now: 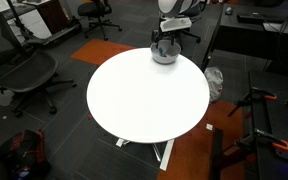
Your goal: Take the marker out of the grey bowl
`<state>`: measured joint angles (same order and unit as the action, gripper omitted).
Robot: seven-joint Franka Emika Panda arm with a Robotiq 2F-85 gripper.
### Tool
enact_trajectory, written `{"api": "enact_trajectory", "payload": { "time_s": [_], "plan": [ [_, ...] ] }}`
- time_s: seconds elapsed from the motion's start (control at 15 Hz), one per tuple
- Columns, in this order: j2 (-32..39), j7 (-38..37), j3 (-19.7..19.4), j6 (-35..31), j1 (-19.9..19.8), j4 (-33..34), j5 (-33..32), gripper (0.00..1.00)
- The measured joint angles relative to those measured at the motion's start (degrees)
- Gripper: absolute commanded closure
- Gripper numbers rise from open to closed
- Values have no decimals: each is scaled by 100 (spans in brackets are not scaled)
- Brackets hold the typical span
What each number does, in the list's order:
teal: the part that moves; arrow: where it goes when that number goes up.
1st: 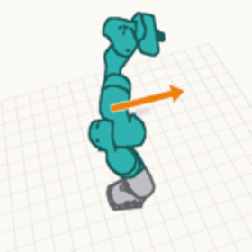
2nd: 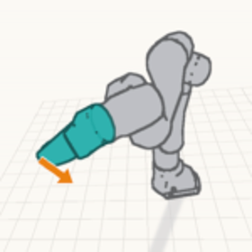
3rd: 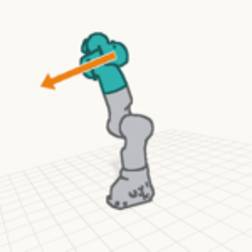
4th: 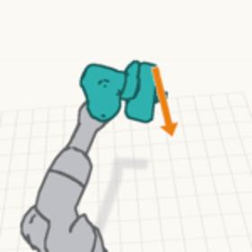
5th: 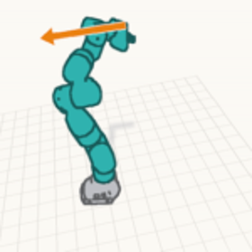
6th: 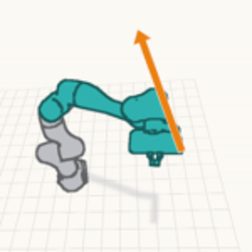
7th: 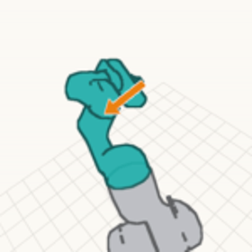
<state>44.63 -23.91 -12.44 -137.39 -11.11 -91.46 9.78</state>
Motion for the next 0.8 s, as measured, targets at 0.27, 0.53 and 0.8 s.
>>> {"api": "enact_trajectory", "payload": {
  "time_s": [0.27,0.53,0.8],
  "plan": [
    [253,1,11,0,-51,245,3,0],
    [456,1,21,7,-77,461,5,0],
    [610,1,58,15,-111,617,5,0]
  ]
}}
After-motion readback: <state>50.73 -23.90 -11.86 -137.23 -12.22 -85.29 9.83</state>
